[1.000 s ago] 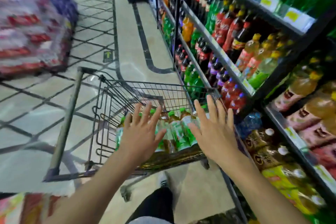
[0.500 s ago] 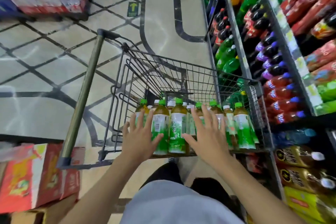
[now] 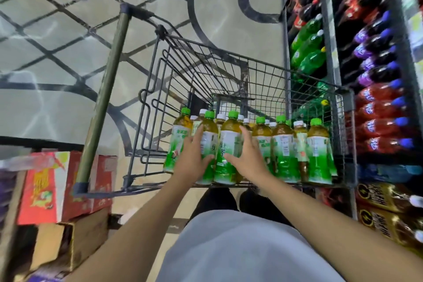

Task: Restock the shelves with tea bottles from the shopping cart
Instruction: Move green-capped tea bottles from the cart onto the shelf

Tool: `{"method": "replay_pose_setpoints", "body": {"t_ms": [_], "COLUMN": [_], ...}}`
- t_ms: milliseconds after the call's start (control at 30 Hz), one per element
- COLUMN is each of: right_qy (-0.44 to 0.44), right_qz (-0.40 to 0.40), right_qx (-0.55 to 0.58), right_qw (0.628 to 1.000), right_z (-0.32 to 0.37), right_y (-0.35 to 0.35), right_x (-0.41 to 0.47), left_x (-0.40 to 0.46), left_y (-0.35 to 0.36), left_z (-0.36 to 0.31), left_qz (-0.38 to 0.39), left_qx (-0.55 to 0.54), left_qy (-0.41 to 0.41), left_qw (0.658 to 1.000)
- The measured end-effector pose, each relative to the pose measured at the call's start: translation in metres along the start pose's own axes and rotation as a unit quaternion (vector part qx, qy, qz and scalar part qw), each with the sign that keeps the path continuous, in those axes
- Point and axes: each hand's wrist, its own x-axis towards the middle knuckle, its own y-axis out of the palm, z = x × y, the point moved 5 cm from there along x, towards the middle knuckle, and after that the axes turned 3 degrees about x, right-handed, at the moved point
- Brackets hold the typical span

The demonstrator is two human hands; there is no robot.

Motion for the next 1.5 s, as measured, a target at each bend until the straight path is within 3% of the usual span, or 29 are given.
{"method": "replay_pose_setpoints", "body": {"t_ms": [400,533,800,1033,1300,1500], "right_qy": [0.027,0.024,0.046,0.032,-0.045,-0.126], "right_qz": [-0.064,-0.053,-0.108,-0.204,-0.319,-0.413], "right_qx": [0.065,0.099,0.183,0.276,0.337,0.343], "right_qw": [0.995,0.993,0.976,0.939,0.885,0.834], "right_z": [0.003,-0.001,-0.020,-0.038,-0.061,-0.064], "right_y": [0.014,0.009,-0.031,-0.100,-0.187,-0.252], "right_x": [0.010,0.009,-0.015,-0.062,-0.157,-0.261], "left_x": [0.012,0.013,0.022,0.012,-0.025,-0.101], "left_y": [0.001,-0.004,-0.018,-0.030,-0.025,-0.023], "left_z": [0.004,0.007,-0.018,-0.098,-0.210,-0.309], "left_qz": [-0.030,-0.013,0.032,0.111,0.204,0.249], "left_qx": [-0.112,-0.153,-0.208,-0.208,-0.252,-0.267], "left_qy": [-0.022,-0.014,0.077,0.191,0.296,0.389], "left_qw": [0.993,0.988,0.975,0.953,0.899,0.846]}}
